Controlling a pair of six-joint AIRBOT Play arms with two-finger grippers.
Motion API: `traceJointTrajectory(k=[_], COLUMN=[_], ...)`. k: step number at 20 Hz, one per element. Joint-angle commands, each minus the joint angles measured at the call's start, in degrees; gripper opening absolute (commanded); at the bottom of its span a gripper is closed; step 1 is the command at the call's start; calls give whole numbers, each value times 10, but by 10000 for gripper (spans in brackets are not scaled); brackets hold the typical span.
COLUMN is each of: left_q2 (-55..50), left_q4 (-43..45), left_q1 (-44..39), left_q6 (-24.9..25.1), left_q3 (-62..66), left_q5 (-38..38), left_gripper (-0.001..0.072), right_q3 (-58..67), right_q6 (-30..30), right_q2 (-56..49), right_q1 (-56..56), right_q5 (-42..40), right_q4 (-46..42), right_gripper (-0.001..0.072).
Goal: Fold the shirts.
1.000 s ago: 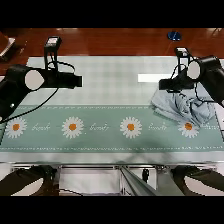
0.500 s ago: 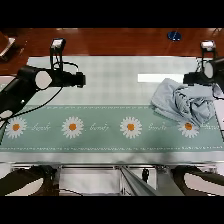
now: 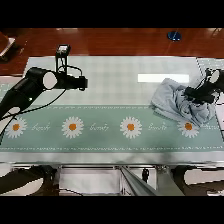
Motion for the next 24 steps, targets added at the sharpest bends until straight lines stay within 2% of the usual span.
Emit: traceJointTrajectory(k=[1,4,6,9,12,14,17,22,24], left_q2=[-6,1,22,96,217,300,386,407,403], left_q4=[-8,-8,-8,-19,-82,-110,-114,-114,-114], left_q1=[0,17,50,85,80,66,55,55,55], left_q6=[2,63,63,63,63,61,27,24,24], left_q3=[1,19,36,23,-68,-153,-255,-306,-306], left_q5=[-5,-74,-135,-183,-169,-141,-118,-115,-98], left_gripper=[508,508,508,508,508,508,508,507,507], right_q3=[-1,0,9,65,167,247,382,489,487], right_q6=[-45,-112,-143,-165,-197,-206,-206,-207,-208], right_q2=[-19,15,68,156,232,267,278,280,280], right_q1=[-5,-5,-5,-5,2,32,97,223,282], right_q5=[36,40,24,2,-13,-27,-18,-14,33], right_q4=[50,144,183,236,310,308,304,281,274], right_gripper=[20,25,25,25,25,25,25,25,25])
